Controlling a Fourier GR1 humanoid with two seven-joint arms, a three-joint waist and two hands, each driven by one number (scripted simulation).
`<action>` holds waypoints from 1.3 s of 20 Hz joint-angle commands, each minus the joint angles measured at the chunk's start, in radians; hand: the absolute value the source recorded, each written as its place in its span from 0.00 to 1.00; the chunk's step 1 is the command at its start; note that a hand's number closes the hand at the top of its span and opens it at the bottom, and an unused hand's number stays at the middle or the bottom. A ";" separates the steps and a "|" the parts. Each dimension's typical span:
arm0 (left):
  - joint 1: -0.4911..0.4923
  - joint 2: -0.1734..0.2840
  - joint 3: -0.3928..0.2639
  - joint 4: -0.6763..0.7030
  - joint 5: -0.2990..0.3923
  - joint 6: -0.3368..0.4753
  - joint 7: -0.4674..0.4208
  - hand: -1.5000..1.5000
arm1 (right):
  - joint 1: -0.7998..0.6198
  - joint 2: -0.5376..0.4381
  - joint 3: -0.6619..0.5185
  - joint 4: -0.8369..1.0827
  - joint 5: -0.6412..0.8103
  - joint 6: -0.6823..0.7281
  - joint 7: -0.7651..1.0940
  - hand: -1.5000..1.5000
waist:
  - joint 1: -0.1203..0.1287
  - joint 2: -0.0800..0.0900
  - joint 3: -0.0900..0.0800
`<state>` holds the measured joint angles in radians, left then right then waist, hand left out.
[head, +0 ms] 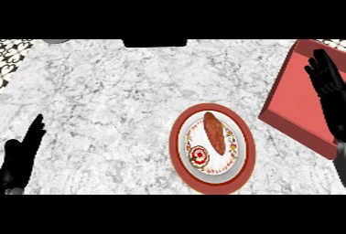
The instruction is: Pick the sweet potato from the plate and place it in the cardboard box
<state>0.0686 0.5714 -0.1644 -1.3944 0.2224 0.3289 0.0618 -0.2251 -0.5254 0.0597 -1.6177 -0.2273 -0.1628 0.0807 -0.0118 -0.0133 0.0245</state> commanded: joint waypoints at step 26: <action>-0.286 -0.179 -0.218 -0.090 -0.054 -0.210 -0.074 0.50 | 0.078 -0.004 0.631 -0.480 0.993 0.273 0.839 0.00 | 0.001 0.010 -0.029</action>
<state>-0.2077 0.3990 -0.3847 -1.5115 0.1747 0.1373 0.0082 -0.1068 -0.5608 0.6531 -1.9619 0.7977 -0.0991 0.7367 -0.0236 -0.0072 -0.0049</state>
